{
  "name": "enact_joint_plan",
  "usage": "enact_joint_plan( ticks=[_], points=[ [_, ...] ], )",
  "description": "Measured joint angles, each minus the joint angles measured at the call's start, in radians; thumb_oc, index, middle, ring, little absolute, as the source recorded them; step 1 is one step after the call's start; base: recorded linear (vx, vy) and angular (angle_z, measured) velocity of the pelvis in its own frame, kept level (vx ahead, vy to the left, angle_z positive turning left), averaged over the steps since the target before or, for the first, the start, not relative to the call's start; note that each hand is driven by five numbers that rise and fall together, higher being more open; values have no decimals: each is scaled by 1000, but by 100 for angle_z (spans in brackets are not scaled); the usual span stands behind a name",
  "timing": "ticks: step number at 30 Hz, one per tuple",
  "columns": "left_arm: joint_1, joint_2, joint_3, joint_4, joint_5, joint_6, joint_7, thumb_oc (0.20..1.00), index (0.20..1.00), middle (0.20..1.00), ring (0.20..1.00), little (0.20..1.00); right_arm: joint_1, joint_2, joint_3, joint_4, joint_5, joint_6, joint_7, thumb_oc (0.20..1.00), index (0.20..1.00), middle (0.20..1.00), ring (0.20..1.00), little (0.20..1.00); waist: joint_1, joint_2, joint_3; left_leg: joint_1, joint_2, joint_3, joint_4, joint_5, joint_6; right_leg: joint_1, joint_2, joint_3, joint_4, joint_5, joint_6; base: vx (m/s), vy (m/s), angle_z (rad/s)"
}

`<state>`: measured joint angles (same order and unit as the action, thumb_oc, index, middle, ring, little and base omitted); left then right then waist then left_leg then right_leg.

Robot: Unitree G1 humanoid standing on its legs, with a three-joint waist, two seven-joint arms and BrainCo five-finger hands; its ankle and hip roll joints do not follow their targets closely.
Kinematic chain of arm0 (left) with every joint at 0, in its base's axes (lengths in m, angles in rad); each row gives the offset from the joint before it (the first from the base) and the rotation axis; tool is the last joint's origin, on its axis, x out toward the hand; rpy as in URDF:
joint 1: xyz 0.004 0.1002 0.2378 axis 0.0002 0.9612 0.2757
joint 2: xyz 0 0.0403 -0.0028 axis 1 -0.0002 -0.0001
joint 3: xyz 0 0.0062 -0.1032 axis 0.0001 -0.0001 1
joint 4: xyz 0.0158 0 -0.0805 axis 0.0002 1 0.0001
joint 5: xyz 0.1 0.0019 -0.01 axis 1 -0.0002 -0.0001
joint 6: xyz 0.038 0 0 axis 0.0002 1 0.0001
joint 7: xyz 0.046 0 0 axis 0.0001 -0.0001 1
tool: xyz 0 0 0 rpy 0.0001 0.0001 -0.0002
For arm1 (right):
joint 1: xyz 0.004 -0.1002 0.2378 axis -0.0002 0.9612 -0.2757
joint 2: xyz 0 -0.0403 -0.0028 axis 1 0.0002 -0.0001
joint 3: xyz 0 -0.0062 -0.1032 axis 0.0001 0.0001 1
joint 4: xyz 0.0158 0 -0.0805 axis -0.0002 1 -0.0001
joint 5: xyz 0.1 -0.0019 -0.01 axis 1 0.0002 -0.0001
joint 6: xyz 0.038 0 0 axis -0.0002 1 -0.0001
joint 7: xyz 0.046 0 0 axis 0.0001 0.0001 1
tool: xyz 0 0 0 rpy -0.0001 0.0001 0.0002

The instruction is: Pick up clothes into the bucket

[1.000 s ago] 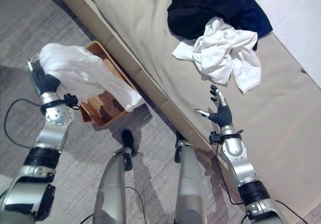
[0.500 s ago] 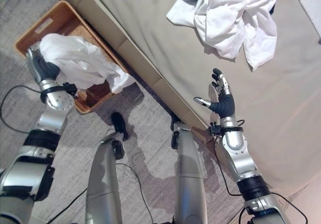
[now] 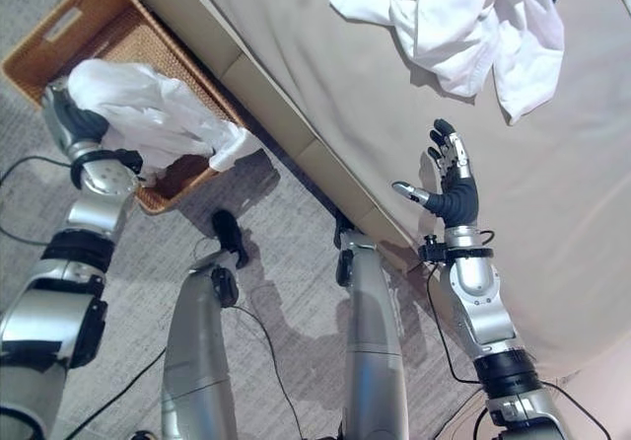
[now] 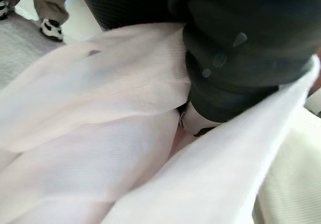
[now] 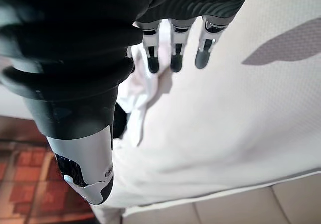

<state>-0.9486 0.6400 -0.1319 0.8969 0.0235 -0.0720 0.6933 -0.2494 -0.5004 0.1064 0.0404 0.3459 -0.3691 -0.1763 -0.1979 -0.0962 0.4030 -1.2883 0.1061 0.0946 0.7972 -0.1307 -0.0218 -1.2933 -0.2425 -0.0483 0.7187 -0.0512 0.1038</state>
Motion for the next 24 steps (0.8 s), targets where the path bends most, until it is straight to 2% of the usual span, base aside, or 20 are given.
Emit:
enact_joint_plan(
  ticks=[7,13,18,19,24],
  points=[
    [-7,19,-4,-14,-18,-6,-41,1000,1000,1000,1000,1000,3,-2,-20,0,2,0,17,1000,1000,1000,1000,1000,-3,0,0,0,-2,3,-3,-2,0,-1,0,2,-4,3,4,0,0,0],
    [3,36,-3,-52,-19,-35,-81,1000,1000,1000,1000,1000,3,-1,-20,5,2,0,26,1000,1000,1000,1000,1000,2,0,0,22,-4,9,-18,0,2,15,-4,5,-7,3,4,0,0,0],
    [141,45,6,-139,-19,-69,-131,1000,1000,1000,1000,1000,6,0,-21,8,2,0,37,1000,1000,1000,1000,1000,23,1,-3,99,-3,14,-48,-2,1,85,-5,5,-26,-4,2,0,0,0],
    [184,47,6,-150,-19,-73,-152,1000,1000,1000,1000,1000,12,0,-24,11,3,0,38,1000,1000,1000,1000,1000,28,2,-23,104,-4,15,-53,-3,0,87,-4,5,-34,-5,0,0,0,0],
    [258,45,21,-134,-22,-65,-246,1000,1000,1000,1000,1000,27,15,-40,41,11,2,67,1000,1000,1000,1000,1000,48,3,-44,156,-6,15,-77,-2,0,143,-7,-2,-58,-4,2,-1,-2,1]
  ],
)
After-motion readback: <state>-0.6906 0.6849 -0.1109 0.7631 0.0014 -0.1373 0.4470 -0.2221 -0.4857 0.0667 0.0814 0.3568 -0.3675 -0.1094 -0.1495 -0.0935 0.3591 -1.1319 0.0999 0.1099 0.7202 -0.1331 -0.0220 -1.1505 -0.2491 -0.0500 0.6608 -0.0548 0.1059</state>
